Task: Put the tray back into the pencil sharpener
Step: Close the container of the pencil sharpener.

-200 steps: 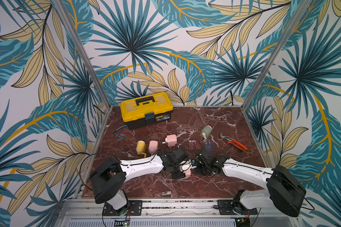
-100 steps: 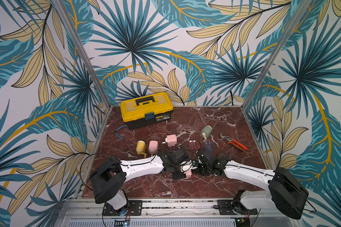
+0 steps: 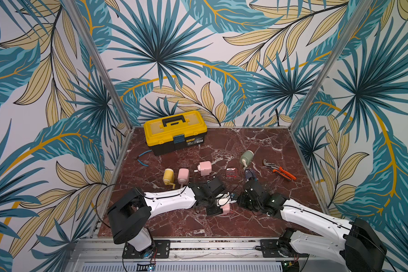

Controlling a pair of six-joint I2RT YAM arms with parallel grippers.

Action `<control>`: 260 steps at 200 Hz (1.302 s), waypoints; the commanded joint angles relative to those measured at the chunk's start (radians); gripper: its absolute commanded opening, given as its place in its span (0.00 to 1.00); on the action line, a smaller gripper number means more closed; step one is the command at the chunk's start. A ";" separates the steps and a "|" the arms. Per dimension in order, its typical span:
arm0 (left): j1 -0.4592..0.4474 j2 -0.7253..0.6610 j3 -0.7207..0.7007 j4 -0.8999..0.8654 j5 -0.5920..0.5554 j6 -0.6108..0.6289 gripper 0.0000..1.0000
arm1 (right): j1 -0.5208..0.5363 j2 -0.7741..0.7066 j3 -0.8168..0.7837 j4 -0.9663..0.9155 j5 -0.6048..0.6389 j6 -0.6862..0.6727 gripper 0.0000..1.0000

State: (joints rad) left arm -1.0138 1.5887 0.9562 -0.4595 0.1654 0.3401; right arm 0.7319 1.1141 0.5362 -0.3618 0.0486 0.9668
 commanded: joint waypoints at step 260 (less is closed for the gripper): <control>-0.018 -0.408 -0.104 -0.018 -0.281 -0.574 0.00 | -0.023 -0.180 0.032 -0.280 0.178 0.048 0.30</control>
State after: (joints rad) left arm -1.0290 1.2846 0.8776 -0.4904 0.0353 -0.0597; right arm 0.7120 0.9138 0.5468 -0.5701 0.1772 1.0386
